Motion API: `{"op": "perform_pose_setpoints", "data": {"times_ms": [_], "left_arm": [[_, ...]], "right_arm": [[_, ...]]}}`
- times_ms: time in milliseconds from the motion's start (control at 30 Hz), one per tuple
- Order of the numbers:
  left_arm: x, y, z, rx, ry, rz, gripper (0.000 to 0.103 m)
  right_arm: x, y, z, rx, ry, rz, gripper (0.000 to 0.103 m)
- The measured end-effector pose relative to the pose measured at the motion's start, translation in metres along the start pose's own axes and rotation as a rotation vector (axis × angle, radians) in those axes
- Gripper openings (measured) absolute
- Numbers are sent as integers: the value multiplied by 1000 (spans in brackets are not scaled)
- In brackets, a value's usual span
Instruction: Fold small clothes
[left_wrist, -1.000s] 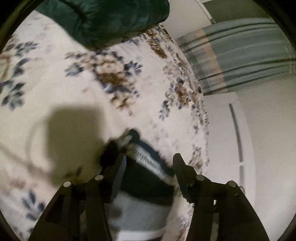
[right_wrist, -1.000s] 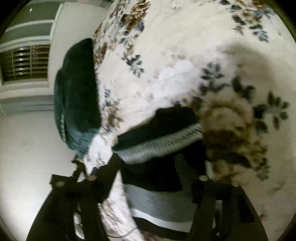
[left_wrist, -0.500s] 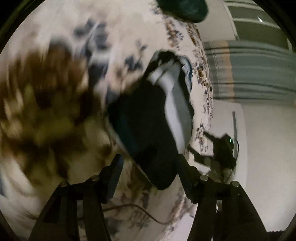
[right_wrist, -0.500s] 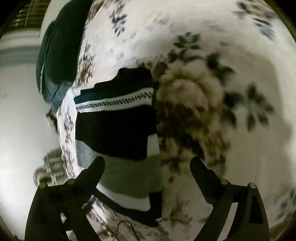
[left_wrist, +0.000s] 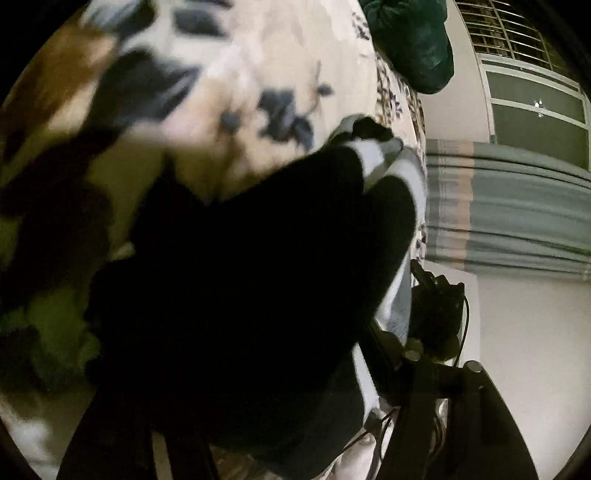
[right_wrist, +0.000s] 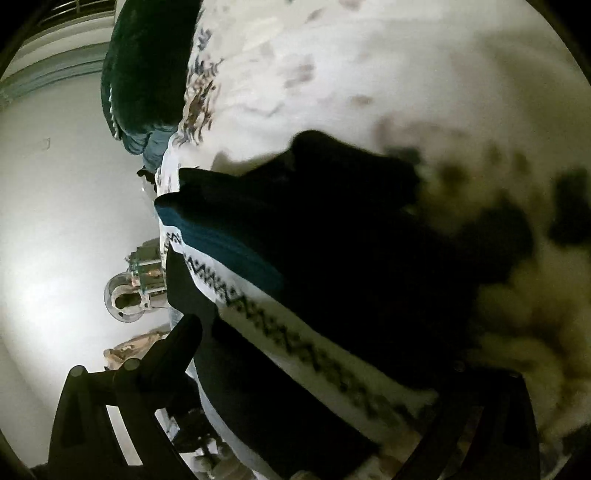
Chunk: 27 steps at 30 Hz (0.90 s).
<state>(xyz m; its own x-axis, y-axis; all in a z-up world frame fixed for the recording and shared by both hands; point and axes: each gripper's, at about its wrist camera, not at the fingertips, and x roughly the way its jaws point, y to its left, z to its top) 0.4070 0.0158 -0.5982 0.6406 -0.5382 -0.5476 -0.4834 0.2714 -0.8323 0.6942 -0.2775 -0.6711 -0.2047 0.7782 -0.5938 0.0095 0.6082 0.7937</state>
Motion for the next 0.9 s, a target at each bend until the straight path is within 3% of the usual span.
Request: {"op": "perform_pose_setpoints", "data": {"times_ms": [33,67,100,200,333,533,567,633,733,833,900], "left_arm": [[-3,-7,3,19,0,9,30],[-5,-12,5,36,1,17,29],[-9,-19,9,58,3,14,26],[-21,-39,28,135,34,24,22],[-41,-54,58,230,142,48,20],[-69,-64,81,358,304,118,21],[-71,-62,82,387,339,143,23],[-68,-45,69,470,384,263,42],[-51,-10,60,425,433,358,51],[-54,2,55,361,381,304,57],[-64,-1,50,365,337,299,57]], "right_arm": [[0,4,-2,-7,-15,2,90],[1,6,-3,-14,-33,-4,56],[2,6,-6,-6,-37,2,35],[-6,11,-25,21,-117,2,23],[-16,19,-71,99,-208,-38,19],[-13,51,-208,268,-330,-59,18],[-11,61,-238,286,-352,-86,18],[1,75,-283,338,-368,-112,18],[34,68,-329,414,-321,-166,20],[50,43,-344,475,-261,-198,33],[39,37,-347,465,-246,-233,52]]}}
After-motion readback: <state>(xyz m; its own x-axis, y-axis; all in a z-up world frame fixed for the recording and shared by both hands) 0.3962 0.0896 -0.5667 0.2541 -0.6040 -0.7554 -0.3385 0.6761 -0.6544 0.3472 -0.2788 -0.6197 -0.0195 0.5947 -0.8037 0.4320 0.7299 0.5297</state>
